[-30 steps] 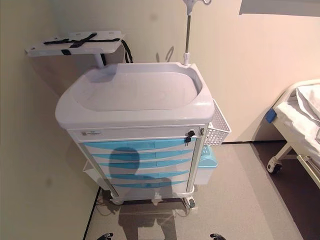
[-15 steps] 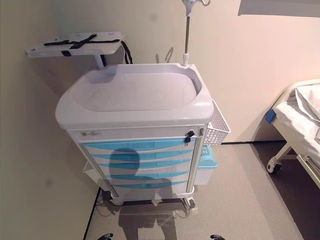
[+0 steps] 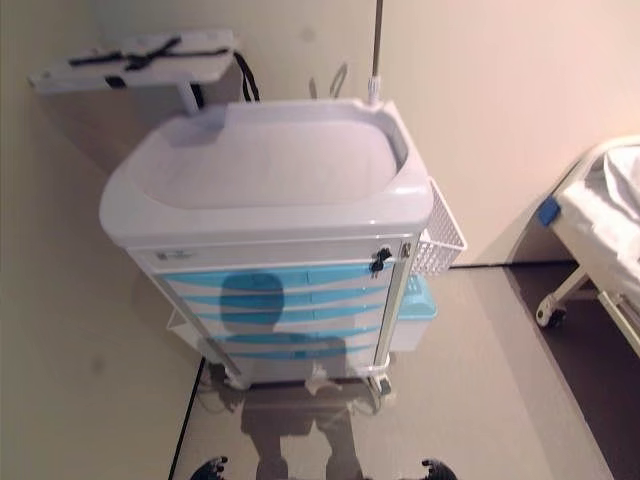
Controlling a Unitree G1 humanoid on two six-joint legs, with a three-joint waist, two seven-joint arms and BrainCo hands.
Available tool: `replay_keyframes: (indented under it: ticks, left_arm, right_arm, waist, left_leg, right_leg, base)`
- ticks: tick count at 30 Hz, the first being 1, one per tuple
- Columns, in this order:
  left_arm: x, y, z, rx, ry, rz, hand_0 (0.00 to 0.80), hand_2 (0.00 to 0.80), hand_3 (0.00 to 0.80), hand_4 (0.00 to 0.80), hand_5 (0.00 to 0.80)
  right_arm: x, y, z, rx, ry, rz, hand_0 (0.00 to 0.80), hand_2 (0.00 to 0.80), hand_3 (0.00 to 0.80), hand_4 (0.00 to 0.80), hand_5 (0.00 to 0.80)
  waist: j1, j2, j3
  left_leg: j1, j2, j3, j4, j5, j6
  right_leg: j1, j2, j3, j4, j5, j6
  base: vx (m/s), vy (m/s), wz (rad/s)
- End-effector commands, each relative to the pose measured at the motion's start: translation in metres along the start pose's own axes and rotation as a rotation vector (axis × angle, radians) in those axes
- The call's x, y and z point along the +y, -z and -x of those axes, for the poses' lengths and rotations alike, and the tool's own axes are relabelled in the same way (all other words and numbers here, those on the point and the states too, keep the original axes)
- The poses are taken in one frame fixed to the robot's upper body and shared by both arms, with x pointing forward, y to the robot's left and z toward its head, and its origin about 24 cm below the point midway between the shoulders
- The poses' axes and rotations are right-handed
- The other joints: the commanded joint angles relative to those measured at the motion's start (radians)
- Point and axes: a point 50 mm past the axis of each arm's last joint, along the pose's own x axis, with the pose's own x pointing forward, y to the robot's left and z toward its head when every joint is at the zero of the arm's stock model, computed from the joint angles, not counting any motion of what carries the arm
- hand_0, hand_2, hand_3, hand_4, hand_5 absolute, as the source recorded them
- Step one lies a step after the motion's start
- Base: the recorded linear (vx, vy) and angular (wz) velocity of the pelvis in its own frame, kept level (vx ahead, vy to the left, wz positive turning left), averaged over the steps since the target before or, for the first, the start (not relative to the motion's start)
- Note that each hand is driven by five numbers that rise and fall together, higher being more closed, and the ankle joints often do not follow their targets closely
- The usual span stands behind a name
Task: Open the drawer and pick up the medicine
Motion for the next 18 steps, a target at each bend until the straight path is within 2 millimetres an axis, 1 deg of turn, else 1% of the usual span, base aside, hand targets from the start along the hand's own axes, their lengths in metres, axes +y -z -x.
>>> replay_keyframes:
  ticks: [1,3,7,10,12,13,14,18]
  left_arm:
    - [-0.003,-0.014,-0.003,-0.03,-0.012,0.038,0.0,0.0,0.0,0.0,0.0]
    - [-0.004,-0.019,-0.004,-0.044,-0.009,0.025,0.0,0.0,0.0,0.0,0.0]
    - [-0.002,-0.033,-0.006,-0.084,-0.025,0.027,0.0,0.0,0.0,0.0,0.0]
    - [0.005,-0.051,-0.007,-0.139,-0.055,0.053,0.0,0.0,0.0,0.0,0.0]
    - [0.012,-0.066,-0.008,-0.186,-0.076,0.081,0.0,0.0,0.0,0.0,0.0]
    - [0.015,-0.077,-0.008,-0.227,-0.085,0.103,0.0,0.0,0.0,0.0,0.0]
    - [0.015,-0.077,-0.008,-0.227,-0.085,0.103,0.0,0.0,0.0,0.0,0.0]
    - [0.024,-0.102,-0.005,-0.321,-0.112,0.193,0.0,0.0,0.0,0.0,0.0]
  right_arm:
    - [-0.001,-0.02,-0.003,-0.058,0.01,0.018,0.0,0.0,0.0,0.0,0.0]
    - [-0.006,-0.024,-0.004,-0.068,0.031,0.01,0.0,0.0,0.0,0.0,0.0]
    - [-0.017,-0.042,-0.006,-0.115,0.07,-0.027,0.0,0.0,0.0,0.0,0.0]
    - [-0.023,-0.064,-0.007,-0.181,0.089,-0.022,0.0,0.0,0.0,0.0,0.0]
    - [-0.029,-0.08,-0.006,-0.227,0.11,-0.023,0.0,0.0,0.0,0.0,0.0]
    - [-0.032,-0.089,-0.006,-0.258,0.121,-0.032,0.0,0.0,0.0,0.0,0.0]
    - [-0.032,-0.089,-0.006,-0.258,0.121,-0.032,0.0,0.0,0.0,0.0,0.0]
    - [-0.042,-0.109,-0.003,-0.326,0.162,-0.06,0.0,0.0,0.0,0.0,0.0]
  waist:
    - [0.013,-0.062,0.047]
    - [0.015,-0.058,0.066]
    - [0.016,-0.049,0.108]
    - [0.019,-0.044,0.154]
    - [0.022,-0.043,0.181]
    - [0.023,-0.04,0.194]
    - [0.023,-0.04,0.194]
    - [0.021,-0.036,0.227]
  left_leg:
    - [0.008,-0.07,0.025,0.015,-0.041,0.051]
    - [-0.015,-0.074,0.026,0.019,-0.037,0.054]
    - [-0.066,-0.087,0.039,0.047,-0.038,0.063]
    - [-0.13,-0.099,0.048,0.091,-0.038,0.069]
    - [-0.188,-0.107,0.05,0.142,-0.041,0.07]
    - [-0.229,-0.114,0.05,0.183,-0.048,0.073]
    - [-0.229,-0.114,0.05,0.183,-0.048,0.073]
    - [-0.334,-0.123,0.058,0.286,-0.07,0.081]
  right_leg:
    - [-0.027,-0.049,0.025,0.062,0.0,0.085]
    - [-0.048,-0.055,0.024,0.063,0.008,0.089]
    - [-0.113,-0.063,0.037,0.106,0.012,0.096]
    - [-0.192,-0.072,0.049,0.176,0.008,0.096]
    - [-0.245,-0.082,0.053,0.225,0.0,0.091]
    - [-0.283,-0.088,0.055,0.26,-0.009,0.086]
    - [-0.283,-0.088,0.055,0.26,-0.009,0.086]
    - [-0.381,-0.095,0.061,0.355,-0.032,0.073]
  base:
    - [-0.041,0.034,0.12]
    - [-0.069,0.047,0.09]
    - [-0.108,0.07,-0.02]
    - [-0.169,0.065,0.01]
    - [-0.163,0.042,0.15]
    - [-0.095,0.025,0.2]
    - [-0.085,0.024,0.29]
    - [-0.115,0.006,0.1]
